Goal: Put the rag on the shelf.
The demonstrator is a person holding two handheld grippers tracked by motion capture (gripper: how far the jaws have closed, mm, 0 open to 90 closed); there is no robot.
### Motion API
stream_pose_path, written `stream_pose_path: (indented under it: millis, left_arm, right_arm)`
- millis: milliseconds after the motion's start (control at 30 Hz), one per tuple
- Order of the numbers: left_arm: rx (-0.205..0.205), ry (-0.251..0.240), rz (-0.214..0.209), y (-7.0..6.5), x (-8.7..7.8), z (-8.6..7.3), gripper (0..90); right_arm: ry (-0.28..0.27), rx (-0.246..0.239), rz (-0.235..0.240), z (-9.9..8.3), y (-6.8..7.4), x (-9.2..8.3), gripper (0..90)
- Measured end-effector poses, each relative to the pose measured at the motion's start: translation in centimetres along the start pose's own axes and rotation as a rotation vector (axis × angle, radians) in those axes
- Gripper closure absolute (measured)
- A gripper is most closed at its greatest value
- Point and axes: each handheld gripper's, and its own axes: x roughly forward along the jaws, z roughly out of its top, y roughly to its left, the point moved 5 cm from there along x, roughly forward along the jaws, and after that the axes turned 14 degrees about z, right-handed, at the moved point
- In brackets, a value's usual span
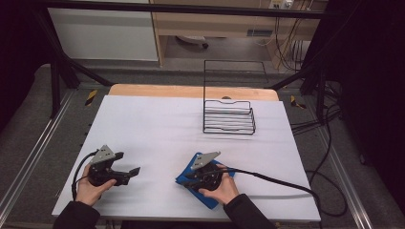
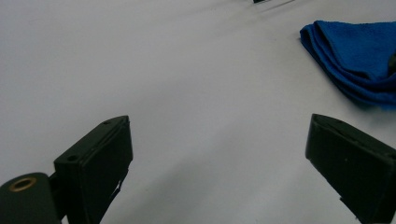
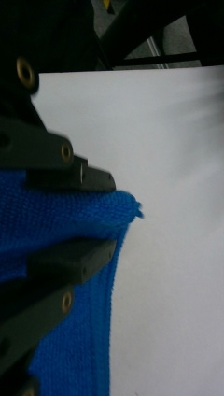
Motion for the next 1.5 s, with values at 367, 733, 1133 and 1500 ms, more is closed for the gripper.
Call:
stream_pose_path:
  millis: [367,733,1133,1500]
  left_arm:
    - [-0.003,0.006,-0.001,-0.1,0.1,0.0,7.4]
    - [0.0,0.013,-0.003,-0.2,0.2,-0.1,7.4]
    - [0.002,0.017,-0.007,-0.3,0.2,-0.1,7.4]
    - [-0.001,0.017,-0.008,-0.4,0.3,-0.1,7.4]
  right_arm:
    - [-0.146,0.019,-0.164,0.8,-1.3,-5.9,37.1]
    - [-0.123,0.303,-0.382,-7.6,-5.2,-11.0,56.0]
    - [-0.088,0.41,-0.322,-8.6,-5.0,-9.7,75.1]
    - [-0.119,0.383,-0.348,-7.1,-6.2,-10.7,86.2]
